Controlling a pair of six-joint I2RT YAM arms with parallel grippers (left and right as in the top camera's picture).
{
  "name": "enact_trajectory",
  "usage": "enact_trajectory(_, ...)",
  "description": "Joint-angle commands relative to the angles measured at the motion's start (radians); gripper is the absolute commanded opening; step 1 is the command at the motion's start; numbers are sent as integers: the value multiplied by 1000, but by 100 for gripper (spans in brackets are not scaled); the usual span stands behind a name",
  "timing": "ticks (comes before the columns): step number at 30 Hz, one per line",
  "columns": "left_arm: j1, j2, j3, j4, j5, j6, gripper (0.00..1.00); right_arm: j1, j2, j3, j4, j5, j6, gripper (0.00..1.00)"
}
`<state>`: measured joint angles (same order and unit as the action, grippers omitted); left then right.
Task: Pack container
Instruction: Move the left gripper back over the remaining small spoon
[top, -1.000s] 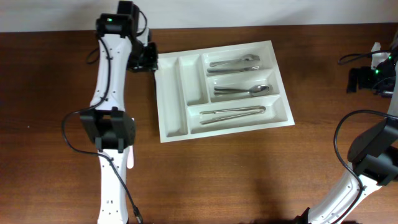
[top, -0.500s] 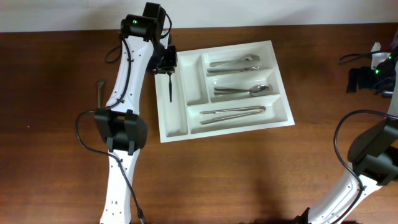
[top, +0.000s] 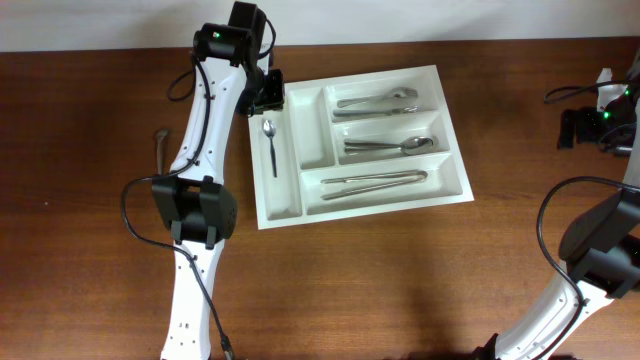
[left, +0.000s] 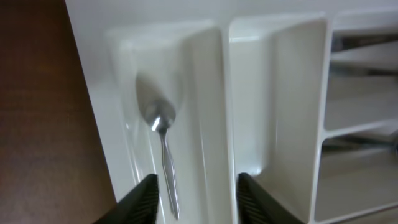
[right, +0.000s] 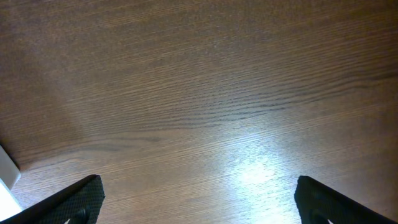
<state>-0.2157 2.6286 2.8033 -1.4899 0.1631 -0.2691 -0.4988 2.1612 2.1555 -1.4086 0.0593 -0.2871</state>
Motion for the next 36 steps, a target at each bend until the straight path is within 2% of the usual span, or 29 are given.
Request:
enact_trajectory(1,10,10,28,25,-13,-1,53,-6,5,-6,0,-6,11,99)
enact_trajectory(4,32,10,63,31,-20,21,73,-6,5,-6,1,-6,11,99)
enact_trajectory(5,43,10,79,23,-31,24,76,-6,5,-6,1,-6,11,99)
enact_trajectory(14,196,10,186,-194,-148,47,76,-6,5,-6,1,-6,11,99)
enact_trajectory(17,241,10,182,-198,-103,134,76,-6,5,-6,0,-6,11,99)
enact_trajectory(22,286,10,181,-198,-130,182,76,-6,5,-6,1,-6,11,99)
enact_trajectory(26,306,10,144,-198,-215,189,76,-6,5,-6,1,-6,11,99)
enact_trajectory(36,311,10,-65,-197,-267,195,82,-6,5,-6,1,-6,11,99)
